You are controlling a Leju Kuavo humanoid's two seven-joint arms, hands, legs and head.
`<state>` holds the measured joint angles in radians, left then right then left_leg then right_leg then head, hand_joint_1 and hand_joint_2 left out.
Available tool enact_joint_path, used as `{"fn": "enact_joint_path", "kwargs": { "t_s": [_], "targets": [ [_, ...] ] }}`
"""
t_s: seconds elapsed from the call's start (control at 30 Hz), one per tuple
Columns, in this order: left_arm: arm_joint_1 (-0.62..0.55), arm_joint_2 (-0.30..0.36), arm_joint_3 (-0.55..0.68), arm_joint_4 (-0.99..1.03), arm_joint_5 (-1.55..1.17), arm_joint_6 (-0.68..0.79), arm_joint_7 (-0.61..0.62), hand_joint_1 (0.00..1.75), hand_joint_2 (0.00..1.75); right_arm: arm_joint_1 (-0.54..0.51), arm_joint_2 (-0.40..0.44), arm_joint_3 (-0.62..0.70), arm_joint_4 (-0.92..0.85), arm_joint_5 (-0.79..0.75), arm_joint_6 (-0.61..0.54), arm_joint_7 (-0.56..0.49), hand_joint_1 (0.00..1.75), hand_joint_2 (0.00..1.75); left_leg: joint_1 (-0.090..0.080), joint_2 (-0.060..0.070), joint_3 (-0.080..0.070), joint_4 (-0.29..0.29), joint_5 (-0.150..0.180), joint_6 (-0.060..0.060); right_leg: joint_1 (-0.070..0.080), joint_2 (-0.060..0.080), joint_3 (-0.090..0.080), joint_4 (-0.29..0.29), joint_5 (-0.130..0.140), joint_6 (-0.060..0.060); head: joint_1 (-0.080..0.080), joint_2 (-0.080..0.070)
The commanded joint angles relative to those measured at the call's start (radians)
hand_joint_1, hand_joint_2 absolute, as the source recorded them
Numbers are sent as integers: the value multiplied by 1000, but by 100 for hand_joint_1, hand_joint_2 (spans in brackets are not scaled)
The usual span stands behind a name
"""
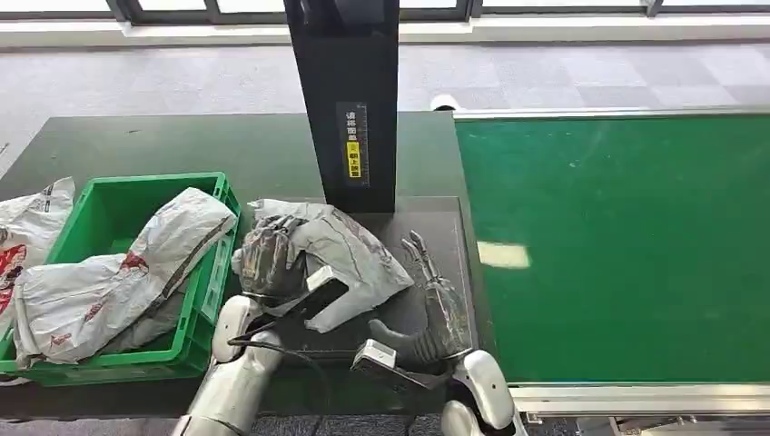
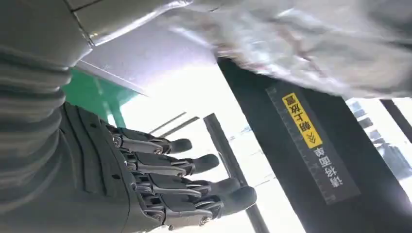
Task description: Moved the parcel from conveyor to table for the left to box.
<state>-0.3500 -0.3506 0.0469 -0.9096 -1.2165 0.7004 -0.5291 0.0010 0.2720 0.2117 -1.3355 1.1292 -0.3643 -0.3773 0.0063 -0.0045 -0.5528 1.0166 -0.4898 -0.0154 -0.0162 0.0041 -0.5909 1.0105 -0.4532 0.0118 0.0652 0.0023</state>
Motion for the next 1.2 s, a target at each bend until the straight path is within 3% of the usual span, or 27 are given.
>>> {"fn": "enact_joint_path", "kwargs": {
  "t_s": [0.03, 0.3, 1.2],
  "targets": [
    [131, 2, 75, -492, -25, -2, 16, 175, 175, -10, -5, 7, -9, -2, -5, 3, 0, 175, 1, 5, 0, 0, -1, 0, 1, 4, -1, -1, 0, -1, 0, 0],
    [181, 2, 92, -797, -83, -2, 33, 175, 175, -18, -2, 8, -3, -3, -16, 0, 0, 175, 0, 3, -1, 0, -1, 0, 0, 2, -2, 0, 0, -1, 0, 0],
    [181, 2, 92, -797, -83, -2, 33, 175, 175, -18, -2, 8, -3, -3, -16, 0, 0, 175, -1, 1, 0, -1, 0, 1, 0, 0, 0, -1, 0, -1, 0, 0]
  ]
}}
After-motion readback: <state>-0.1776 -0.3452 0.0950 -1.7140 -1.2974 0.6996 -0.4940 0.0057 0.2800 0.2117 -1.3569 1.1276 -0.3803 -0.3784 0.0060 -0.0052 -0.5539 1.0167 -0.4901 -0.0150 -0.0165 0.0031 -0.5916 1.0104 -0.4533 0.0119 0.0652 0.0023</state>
